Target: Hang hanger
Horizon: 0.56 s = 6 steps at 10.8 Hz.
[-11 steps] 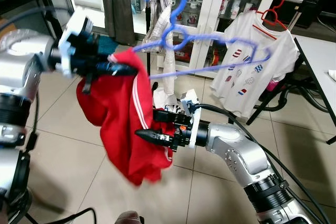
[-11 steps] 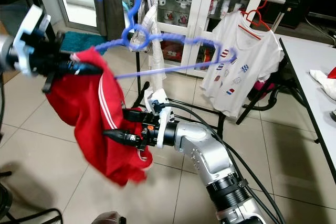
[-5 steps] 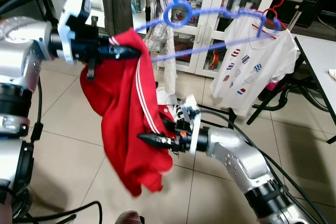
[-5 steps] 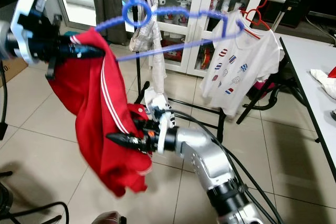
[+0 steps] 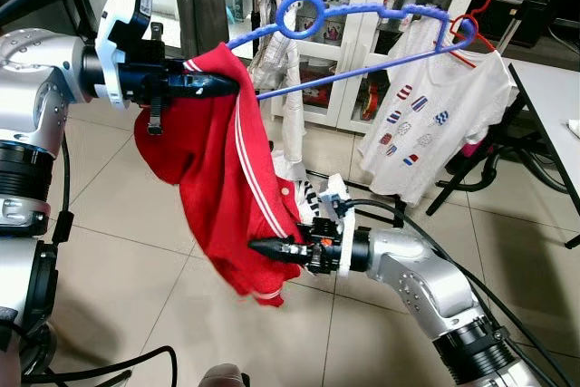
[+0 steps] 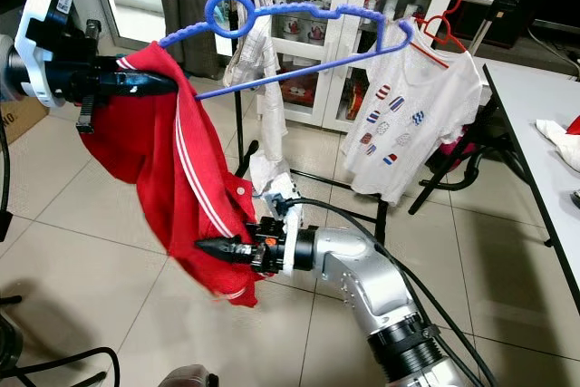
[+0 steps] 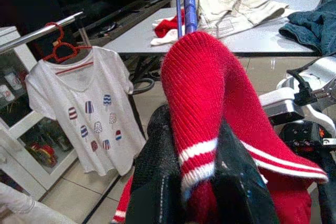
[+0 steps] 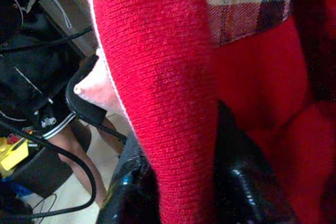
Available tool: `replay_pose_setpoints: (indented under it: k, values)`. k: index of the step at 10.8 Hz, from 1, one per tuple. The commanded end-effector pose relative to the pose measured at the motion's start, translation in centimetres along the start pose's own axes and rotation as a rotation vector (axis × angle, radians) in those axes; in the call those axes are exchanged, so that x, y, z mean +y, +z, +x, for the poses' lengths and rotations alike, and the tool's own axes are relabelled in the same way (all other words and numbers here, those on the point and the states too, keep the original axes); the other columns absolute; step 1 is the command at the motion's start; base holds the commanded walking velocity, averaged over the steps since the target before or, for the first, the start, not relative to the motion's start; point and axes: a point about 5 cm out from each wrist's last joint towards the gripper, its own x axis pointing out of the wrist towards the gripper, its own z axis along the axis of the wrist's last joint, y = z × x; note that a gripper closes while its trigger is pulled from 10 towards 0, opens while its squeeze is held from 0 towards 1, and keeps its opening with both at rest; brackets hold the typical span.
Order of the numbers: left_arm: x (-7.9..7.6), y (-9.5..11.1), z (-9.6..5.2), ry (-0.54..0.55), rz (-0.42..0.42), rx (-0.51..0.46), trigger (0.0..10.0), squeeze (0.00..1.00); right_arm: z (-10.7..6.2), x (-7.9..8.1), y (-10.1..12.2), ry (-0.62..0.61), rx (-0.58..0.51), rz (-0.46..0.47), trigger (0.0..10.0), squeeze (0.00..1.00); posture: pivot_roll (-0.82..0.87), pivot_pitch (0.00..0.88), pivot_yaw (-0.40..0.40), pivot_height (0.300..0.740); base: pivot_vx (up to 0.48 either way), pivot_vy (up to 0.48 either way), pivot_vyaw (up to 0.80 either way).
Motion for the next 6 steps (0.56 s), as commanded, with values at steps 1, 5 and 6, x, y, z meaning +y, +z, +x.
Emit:
replay_pose_setpoints:
  k: [1,5,6]
  values:
    - [0.5,1.9,-0.4,0.031,0.074,-0.029,0.0,0.00,-0.5,-0.4,0.4,-0.027,-0.010,0.003,0.0,0.00,0.08,0.000,-0.006,0.740,0.000,0.000,0.00]
    - [0.5,1.5,-0.6,0.039,0.070,-0.029,0.0,0.00,-1.3,-1.7,1.2,-0.106,-0.060,0.020,0.0,0.00,0.08,0.000,-0.010,0.740,0.000,0.000,0.00]
    - [0.5,1.5,-0.7,0.044,0.069,-0.028,0.0,0.00,-1.5,-1.8,1.4,-0.121,-0.071,0.023,0.0,0.00,0.08,0.000,-0.010,0.740,0.000,0.000,0.00]
